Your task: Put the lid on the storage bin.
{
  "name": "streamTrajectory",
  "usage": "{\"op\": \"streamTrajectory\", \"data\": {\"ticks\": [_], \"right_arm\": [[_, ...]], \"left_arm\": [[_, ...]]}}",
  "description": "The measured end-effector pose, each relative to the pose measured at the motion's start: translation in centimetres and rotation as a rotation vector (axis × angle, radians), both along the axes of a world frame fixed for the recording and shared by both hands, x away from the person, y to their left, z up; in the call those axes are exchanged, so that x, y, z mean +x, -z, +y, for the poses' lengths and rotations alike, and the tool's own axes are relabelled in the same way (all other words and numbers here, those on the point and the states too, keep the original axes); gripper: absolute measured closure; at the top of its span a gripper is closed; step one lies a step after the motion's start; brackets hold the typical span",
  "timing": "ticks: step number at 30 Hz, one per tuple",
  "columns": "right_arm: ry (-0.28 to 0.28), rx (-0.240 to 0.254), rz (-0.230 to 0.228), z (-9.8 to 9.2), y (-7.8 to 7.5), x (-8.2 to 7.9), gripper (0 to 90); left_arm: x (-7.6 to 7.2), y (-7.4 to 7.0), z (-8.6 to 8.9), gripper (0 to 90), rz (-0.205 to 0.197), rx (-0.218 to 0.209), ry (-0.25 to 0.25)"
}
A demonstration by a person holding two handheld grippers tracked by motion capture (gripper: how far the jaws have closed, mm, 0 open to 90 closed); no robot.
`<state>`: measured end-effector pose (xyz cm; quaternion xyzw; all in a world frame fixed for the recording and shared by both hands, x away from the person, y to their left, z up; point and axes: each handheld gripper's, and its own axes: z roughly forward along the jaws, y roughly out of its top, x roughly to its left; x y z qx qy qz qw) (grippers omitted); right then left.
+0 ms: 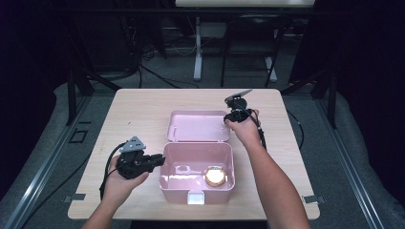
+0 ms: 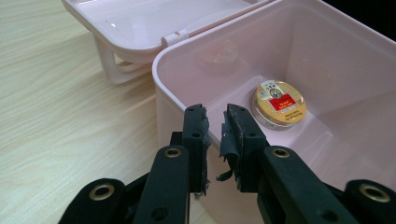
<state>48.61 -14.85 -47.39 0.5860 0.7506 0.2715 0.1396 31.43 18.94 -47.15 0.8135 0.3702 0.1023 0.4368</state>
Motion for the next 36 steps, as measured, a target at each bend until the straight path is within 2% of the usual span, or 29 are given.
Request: {"op": "streamTrajectory", "data": {"ticks": [16,25,36], "right_arm": [[0.041,0.014,0.037,0.42,0.32,0.42,79.5],[0.065,0.048,0.049,0.26,0.17,0.47,80.7],[0.067,0.047,0.026,0.28,-0.19,0.26,81.4]], "left_arm": [[-0.01,0.01,-0.01,78.2,-0.001,-0.002,-0.001],[-0.01,0.02,-0.01,78.3,-0.001,-0.003,-0.002],[-0.03,0.00,-0.03,78.3,0.000,0.000,-0.002]]}}
